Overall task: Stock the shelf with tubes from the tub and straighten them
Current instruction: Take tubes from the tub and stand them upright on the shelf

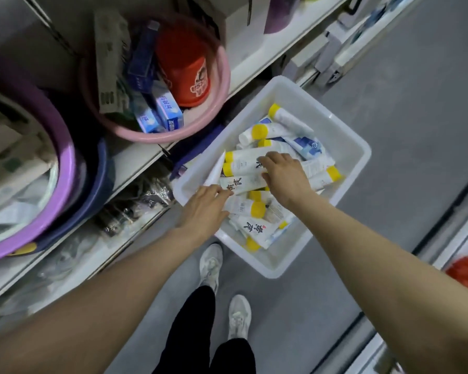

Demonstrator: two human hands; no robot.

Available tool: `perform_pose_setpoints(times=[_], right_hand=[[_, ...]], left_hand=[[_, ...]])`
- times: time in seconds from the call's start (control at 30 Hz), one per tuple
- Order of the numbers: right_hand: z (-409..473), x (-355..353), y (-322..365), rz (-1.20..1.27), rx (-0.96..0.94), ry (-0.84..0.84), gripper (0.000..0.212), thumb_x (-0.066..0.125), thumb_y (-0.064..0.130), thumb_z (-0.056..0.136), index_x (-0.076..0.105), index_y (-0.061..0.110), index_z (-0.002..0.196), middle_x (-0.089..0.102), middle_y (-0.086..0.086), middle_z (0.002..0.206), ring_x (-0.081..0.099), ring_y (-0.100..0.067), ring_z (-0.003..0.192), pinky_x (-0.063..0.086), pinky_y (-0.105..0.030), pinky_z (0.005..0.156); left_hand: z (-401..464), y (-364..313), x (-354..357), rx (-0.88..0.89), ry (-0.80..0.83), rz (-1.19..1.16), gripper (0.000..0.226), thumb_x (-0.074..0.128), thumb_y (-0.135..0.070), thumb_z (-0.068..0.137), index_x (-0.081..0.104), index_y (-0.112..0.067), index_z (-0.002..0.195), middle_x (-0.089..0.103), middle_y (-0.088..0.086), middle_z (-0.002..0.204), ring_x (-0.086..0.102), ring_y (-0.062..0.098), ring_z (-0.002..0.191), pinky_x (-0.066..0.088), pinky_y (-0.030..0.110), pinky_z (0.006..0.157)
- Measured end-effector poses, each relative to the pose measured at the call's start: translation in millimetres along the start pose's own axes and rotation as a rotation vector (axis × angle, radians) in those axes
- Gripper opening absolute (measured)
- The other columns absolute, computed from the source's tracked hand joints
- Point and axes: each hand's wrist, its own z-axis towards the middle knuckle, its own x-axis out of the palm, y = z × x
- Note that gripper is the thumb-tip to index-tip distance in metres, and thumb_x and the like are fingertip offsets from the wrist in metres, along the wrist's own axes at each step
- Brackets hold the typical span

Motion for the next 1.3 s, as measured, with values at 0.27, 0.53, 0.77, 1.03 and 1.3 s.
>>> perform_pose_setpoints(times=[0.27,0.53,0.77,1.03,1.3], right_hand=[[52.5,38.2,9.2,-0.129,-0.152,0.081,0.046,0.065,0.018,0.083,0.053,0.016,0.128,0.054,-0.007,0.127,0.047,-0.033,0.117,0.033,-0.043,0.095],[39.3,27.5,1.9,-0.136,-0.064,0.104,0.054,0.054,0.013,0.084,0.042,0.014,0.137,0.054,-0.017,0.114,0.054,-0.035,0.099,0.037,-0.041,0.080],[7.3,3.3,-26.7,0.026,0.073,0.203,0.056,0.036,0.014,0.097,0.026,0.036,0.147,0.044,-0.015,0.109,0.055,-0.035,0.079,0.042,-0.039,0.065],[-13.8,-6.7,-47.8,-0.155,0.032,0.246,0.071,0.070,0.010,0.080,0.041,0.034,0.140,0.039,-0.010,0.129,0.042,-0.032,0.117,0.041,-0.037,0.075],[-32.9,24.1,-57.7,-0.246,-0.139,0.241,0.043,0.048,0.013,0.093,0.044,0.028,0.134,0.041,0.000,0.137,0.030,-0.028,0.134,0.038,-0.038,0.095]], left_hand=[[27.7,13.7,29.0,0.020,0.118,-0.033,0.053,0.061,-0.030,0.090,0.043,-0.026,0.140,0.045,-0.001,0.134,0.042,0.024,0.121,0.041,0.036,0.096],[40.8,7.6,31.6,0.060,0.132,0.038,0.052,0.061,-0.021,0.088,0.046,-0.021,0.138,0.048,0.001,0.137,0.040,0.024,0.125,0.040,0.036,0.095],[38.9,7.7,18.1,0.036,0.157,-0.071,0.052,0.067,-0.031,0.085,0.040,-0.014,0.127,0.055,0.011,0.122,0.051,0.028,0.110,0.043,0.036,0.082],[43.1,-11.0,3.0,-0.020,0.080,-0.276,0.084,0.062,-0.029,0.088,0.005,-0.044,0.148,0.044,0.007,0.135,0.055,0.034,0.110,0.046,0.042,0.086],[48.2,-1.5,16.0,-0.090,0.230,-0.296,0.060,0.037,-0.001,0.093,0.043,-0.036,0.141,0.049,0.007,0.139,0.047,0.025,0.125,0.037,0.027,0.094]])
